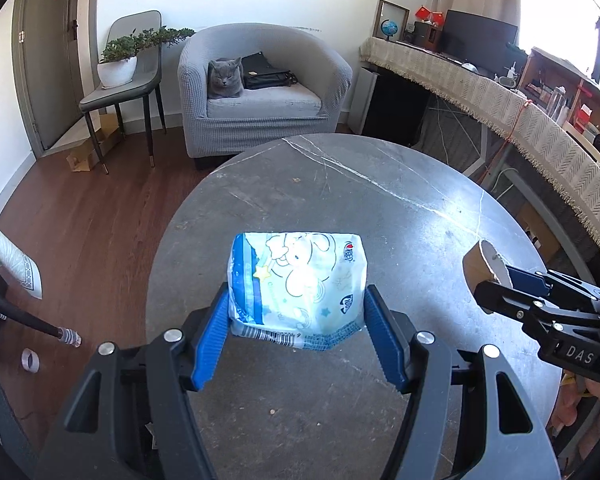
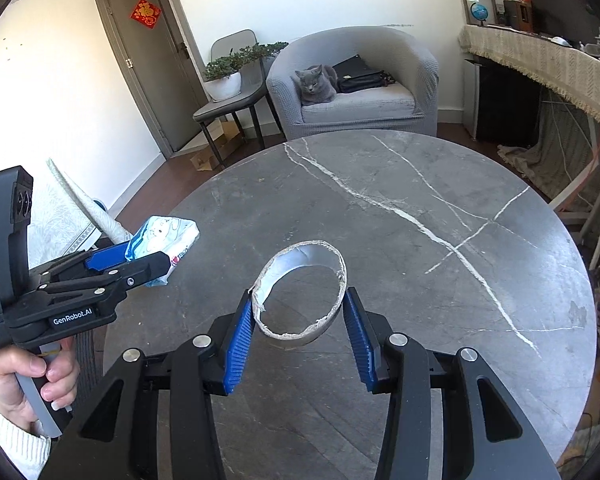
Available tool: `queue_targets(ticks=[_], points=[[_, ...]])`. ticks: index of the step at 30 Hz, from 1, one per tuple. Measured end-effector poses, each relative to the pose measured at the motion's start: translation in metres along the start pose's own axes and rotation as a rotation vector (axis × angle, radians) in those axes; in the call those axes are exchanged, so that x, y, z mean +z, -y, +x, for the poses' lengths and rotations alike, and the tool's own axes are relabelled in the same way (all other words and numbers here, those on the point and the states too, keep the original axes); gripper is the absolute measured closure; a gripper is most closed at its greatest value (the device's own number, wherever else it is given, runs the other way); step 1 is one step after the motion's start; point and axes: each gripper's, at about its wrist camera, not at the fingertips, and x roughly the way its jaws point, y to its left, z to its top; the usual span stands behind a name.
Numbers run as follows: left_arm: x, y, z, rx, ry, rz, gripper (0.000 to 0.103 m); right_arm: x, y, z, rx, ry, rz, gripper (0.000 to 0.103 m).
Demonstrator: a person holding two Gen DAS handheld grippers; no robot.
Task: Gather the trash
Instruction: 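Carry the wipes pack and cardboard ring over the bin with both tools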
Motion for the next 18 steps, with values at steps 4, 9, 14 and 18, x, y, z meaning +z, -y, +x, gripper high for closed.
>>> queue_targets(ticks=[4,9,14,18], points=[[-0.004,-0.011,-0.018,0.015,0.014,-0.006,0.036,0.003,-0.017,0.003,0.013,-0.001,-0.029,0.058],[-0.013,-0.031,-0.034,0.028,0.028,-0.035,0.036,0.005,-0.042,0.017,0.05,-0.013,-0.062,0.058],[-0.026,-0.057,-0.047,0.056,0.024,-0.046,0.036,0.006,-0.074,0.03,0.075,-0.022,-0.112,0.058],[-0.035,-0.085,-0.054,0.082,0.024,-0.073,0.036,0.008,-0.103,0.047,0.099,-0.042,-0.157,0.058]])
